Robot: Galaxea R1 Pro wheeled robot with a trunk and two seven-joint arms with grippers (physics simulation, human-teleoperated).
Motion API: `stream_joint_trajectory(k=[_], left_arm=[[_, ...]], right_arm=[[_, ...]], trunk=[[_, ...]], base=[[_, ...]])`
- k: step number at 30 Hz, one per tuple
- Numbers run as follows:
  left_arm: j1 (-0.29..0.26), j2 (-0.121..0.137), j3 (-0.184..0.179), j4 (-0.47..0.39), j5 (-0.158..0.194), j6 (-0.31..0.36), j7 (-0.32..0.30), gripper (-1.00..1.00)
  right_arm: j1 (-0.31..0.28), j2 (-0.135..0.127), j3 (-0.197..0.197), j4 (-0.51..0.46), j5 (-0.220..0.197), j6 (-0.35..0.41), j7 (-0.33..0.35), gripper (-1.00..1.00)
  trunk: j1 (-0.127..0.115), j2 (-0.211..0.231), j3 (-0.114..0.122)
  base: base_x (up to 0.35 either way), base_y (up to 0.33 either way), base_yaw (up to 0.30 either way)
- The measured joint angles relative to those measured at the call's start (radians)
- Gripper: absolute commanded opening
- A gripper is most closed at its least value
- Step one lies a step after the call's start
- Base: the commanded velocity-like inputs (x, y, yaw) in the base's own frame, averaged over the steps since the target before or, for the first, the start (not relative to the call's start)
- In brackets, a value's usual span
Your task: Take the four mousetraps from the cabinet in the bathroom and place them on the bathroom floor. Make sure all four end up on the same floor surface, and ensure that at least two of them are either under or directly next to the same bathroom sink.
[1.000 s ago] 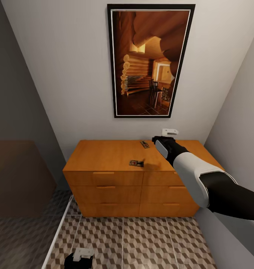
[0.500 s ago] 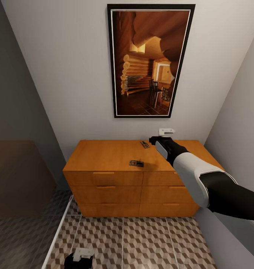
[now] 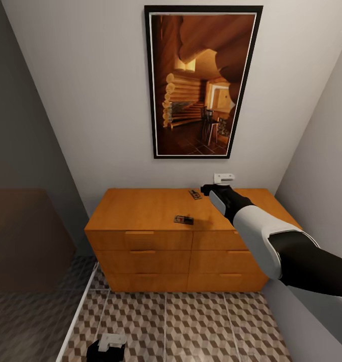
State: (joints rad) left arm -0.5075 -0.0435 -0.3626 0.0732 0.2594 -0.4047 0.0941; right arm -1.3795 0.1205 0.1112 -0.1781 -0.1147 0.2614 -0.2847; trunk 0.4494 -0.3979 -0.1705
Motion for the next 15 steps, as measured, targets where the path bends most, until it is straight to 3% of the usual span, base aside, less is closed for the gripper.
stream_joint_trajectory(k=[15], left_arm=[[0.000, 0.000, 0.000, 0.001, 0.000, 0.000, 0.000, 1.00]], right_arm=[[0.000, -0.001, 0.000, 0.002, 0.002, 0.000, -0.003, 1.00]], trunk=[[0.000, 0.000, 0.000]], base=[[0.000, 0.000, 0.000]])
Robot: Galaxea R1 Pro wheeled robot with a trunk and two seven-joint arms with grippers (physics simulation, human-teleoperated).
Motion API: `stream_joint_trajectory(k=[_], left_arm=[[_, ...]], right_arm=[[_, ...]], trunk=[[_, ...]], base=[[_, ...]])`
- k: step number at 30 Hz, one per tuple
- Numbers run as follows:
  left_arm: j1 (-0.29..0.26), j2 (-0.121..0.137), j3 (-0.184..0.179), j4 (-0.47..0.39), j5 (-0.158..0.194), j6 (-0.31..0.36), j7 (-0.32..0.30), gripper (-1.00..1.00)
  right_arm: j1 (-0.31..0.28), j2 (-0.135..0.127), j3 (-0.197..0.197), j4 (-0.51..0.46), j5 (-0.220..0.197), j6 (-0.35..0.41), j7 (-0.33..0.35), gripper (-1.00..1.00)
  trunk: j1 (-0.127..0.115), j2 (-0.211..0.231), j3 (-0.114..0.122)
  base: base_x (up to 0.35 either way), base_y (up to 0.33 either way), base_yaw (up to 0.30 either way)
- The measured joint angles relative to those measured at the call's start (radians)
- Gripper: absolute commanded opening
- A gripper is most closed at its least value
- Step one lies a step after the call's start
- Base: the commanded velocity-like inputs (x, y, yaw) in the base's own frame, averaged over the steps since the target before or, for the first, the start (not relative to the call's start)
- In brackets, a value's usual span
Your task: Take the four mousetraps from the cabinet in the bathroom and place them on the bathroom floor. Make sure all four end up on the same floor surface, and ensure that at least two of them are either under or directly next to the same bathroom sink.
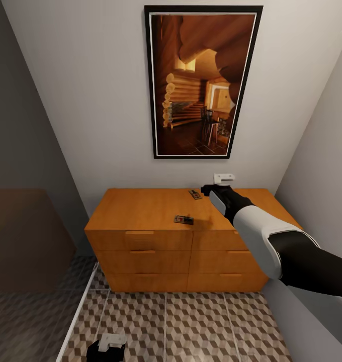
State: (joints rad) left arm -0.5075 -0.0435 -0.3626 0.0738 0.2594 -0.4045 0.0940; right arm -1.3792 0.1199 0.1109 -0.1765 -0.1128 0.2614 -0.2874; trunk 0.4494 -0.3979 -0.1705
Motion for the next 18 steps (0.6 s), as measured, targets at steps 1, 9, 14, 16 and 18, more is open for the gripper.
stream_joint_trajectory(k=[1, 9, 14, 16, 18], left_arm=[[0.000, 0.000, 0.000, 0.000, 0.000, 0.000, 0.000, 1.00], [0.000, 0.000, 0.000, 0.000, 0.000, 0.000, 0.000, 1.00], [0.000, 0.000, 0.000, 0.000, 0.000, 0.000, 0.000, 1.00], [0.000, 0.000, 0.000, 0.000, 0.000, 0.000, 0.000, 1.00], [0.000, 0.000, 0.000, 0.000, 0.000, 0.000, 0.000, 1.00]], right_arm=[[0.000, 0.000, 0.000, 0.004, 0.000, 0.000, 0.000, 1.00], [0.000, 0.000, 0.000, 0.023, -0.001, -0.004, 0.001, 1.00], [0.000, 0.000, 0.000, 0.025, -0.001, -0.004, 0.001, 1.00], [0.000, 0.000, 0.000, 0.026, -0.001, -0.005, 0.001, 1.00], [0.000, 0.000, 0.000, 0.026, -0.001, -0.005, 0.002, 1.00]], trunk=[[0.000, 0.000, 0.000], [0.000, 0.000, 0.000], [0.000, 0.000, 0.000], [0.000, 0.000, 0.000], [0.000, 0.000, 0.000]], base=[[0.000, 0.020, 0.000], [0.000, 0.106, 0.000], [0.000, 0.075, 0.000], [0.000, 0.021, 0.000], [0.000, 0.012, 0.000]])
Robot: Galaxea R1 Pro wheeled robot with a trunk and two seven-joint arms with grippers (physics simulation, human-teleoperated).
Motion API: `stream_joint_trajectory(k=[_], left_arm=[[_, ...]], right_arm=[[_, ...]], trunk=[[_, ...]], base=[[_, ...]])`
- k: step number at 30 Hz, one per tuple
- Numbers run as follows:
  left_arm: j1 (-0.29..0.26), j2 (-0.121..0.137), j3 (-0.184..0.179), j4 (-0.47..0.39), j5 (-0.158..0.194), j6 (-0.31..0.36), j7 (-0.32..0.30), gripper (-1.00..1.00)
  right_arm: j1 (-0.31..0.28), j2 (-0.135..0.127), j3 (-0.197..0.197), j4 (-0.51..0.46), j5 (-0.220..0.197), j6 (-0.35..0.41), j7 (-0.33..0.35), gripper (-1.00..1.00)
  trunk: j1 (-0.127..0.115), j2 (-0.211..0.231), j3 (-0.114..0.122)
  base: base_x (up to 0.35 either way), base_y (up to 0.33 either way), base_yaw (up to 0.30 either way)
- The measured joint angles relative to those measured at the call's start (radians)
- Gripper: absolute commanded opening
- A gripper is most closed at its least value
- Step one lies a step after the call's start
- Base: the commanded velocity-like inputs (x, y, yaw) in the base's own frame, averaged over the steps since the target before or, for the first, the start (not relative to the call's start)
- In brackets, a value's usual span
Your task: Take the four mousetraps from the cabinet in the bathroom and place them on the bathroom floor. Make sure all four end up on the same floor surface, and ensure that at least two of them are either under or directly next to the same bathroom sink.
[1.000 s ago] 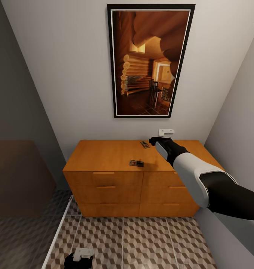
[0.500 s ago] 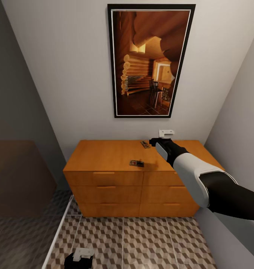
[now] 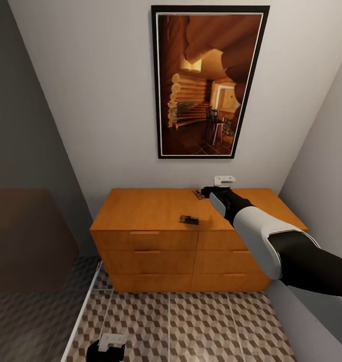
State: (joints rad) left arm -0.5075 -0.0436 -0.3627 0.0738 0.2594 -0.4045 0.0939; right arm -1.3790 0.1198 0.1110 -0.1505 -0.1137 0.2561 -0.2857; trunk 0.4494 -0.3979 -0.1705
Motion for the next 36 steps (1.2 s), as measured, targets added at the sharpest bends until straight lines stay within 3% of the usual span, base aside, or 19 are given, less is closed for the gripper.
stream_joint_trajectory(k=[36], left_arm=[[0.000, 0.001, 0.000, 0.000, 0.000, 0.000, 0.000, 1.00]], right_arm=[[0.000, 0.002, 0.002, 0.002, -0.002, -0.002, 0.004, 1.00]], trunk=[[0.000, 0.000, 0.000]], base=[[0.013, 0.039, 0.000]])
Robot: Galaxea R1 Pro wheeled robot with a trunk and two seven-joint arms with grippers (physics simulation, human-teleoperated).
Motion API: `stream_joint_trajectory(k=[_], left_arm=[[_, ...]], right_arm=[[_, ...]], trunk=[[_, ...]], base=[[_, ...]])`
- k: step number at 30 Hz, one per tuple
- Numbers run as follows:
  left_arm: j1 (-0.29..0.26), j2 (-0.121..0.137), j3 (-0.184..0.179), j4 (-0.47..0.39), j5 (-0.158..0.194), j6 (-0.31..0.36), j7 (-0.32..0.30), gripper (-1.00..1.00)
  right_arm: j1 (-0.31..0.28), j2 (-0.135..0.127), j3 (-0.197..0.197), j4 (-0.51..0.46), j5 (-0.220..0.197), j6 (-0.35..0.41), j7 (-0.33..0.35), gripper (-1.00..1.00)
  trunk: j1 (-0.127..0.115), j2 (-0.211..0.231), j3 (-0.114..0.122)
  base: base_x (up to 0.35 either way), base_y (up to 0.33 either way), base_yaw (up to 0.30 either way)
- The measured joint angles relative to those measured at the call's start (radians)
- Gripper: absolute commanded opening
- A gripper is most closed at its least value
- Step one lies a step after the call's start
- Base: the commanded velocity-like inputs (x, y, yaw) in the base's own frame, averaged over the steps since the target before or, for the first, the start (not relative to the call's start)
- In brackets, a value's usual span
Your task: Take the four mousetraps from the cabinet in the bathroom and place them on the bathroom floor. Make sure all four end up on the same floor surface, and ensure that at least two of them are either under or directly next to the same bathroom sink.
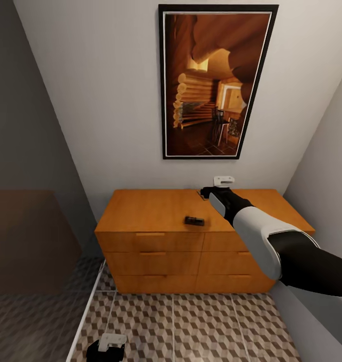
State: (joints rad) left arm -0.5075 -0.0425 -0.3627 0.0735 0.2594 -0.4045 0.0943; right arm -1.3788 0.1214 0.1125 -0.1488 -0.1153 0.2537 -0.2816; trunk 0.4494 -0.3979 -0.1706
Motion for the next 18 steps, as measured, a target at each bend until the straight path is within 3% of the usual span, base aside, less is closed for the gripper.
stream_joint_trajectory(k=[18], left_arm=[[0.000, 0.000, 0.000, 0.000, 0.000, 0.000, 0.000, 1.00]], right_arm=[[0.000, 0.000, 0.000, 0.000, 0.000, 0.000, 0.000, 1.00]], trunk=[[0.000, 0.000, -0.021]], base=[[0.000, 0.000, 0.000]])
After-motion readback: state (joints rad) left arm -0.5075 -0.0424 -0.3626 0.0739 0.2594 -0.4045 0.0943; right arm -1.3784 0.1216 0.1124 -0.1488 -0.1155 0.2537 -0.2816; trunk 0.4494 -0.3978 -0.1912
